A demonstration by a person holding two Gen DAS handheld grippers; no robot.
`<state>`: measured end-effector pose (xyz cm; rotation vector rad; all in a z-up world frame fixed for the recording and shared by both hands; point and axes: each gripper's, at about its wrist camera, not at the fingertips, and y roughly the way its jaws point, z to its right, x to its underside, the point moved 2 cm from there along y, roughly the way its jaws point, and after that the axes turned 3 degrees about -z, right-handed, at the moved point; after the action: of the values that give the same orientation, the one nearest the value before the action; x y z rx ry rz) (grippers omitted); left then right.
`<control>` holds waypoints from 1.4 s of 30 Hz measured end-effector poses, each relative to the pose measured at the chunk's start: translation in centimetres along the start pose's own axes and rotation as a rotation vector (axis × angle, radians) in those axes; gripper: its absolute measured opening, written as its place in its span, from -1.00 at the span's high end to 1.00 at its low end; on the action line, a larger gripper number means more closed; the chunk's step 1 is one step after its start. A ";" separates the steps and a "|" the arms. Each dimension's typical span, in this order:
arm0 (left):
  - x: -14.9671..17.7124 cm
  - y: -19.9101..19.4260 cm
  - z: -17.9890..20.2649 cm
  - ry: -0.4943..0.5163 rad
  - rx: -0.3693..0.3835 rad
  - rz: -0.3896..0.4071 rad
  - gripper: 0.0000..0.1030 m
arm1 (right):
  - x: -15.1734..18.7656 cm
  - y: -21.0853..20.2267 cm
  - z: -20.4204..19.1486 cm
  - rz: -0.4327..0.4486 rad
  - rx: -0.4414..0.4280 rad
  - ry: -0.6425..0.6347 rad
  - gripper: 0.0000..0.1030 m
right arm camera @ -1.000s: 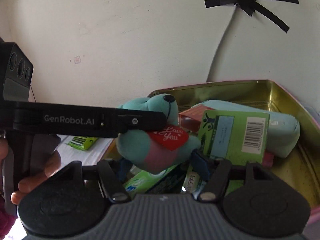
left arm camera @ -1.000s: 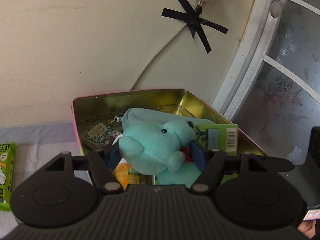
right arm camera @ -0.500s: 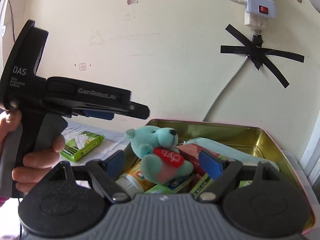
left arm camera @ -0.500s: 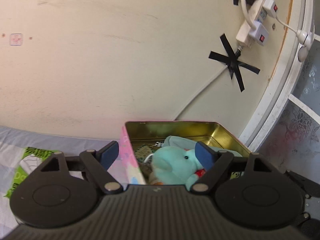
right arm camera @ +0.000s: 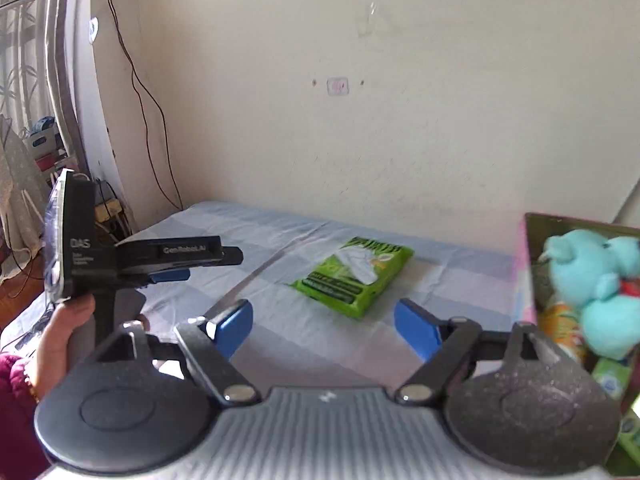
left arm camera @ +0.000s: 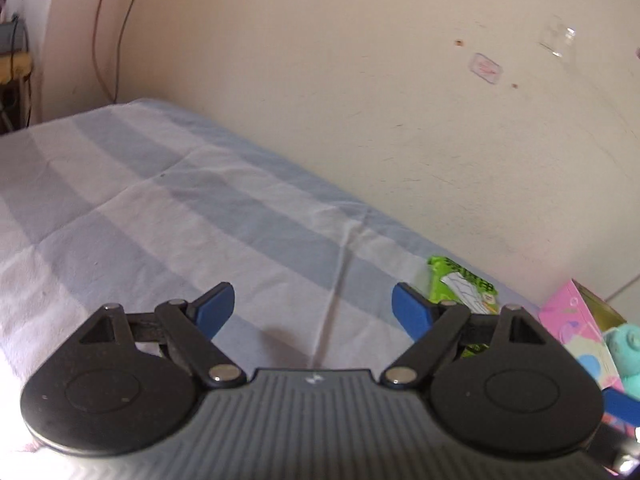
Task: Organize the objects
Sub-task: 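Withdraw the right gripper from the tin toward the green wipes pack, then lower both grippers onto the green wipes pack on the sheet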
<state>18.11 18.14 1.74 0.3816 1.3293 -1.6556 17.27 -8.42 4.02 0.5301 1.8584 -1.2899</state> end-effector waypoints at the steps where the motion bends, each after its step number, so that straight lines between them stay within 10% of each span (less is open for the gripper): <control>1: -0.4 0.1 -0.6 -0.036 -0.008 0.004 -0.68 | -0.4 2.2 -0.2 -0.023 0.019 0.037 -0.60; 9: -1.2 -1.4 -0.3 0.031 -0.053 0.089 -0.68 | -3.1 13.6 -0.2 -0.122 0.219 0.128 -0.90; 13: -1.1 -1.6 0.1 0.067 -0.042 0.086 -0.68 | -2.5 14.1 -0.2 -0.138 0.237 0.068 -0.57; 22: 1.4 -0.3 3.1 0.204 0.223 -0.130 -0.68 | 4.1 3.8 -0.8 -0.174 0.081 -0.083 -0.51; 33: 9.5 -4.6 10.4 0.526 0.471 -0.276 -0.70 | 14.9 -11.4 0.1 -0.081 0.134 -0.124 -0.60; 42: 14.4 -9.4 9.2 0.410 0.429 -0.343 -0.71 | 16.1 -14.6 1.4 -0.031 0.139 -0.033 -0.77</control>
<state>6.04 2.86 0.17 0.8179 1.3791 -2.2468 -2.20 -17.04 -0.60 0.5517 1.7652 -1.4469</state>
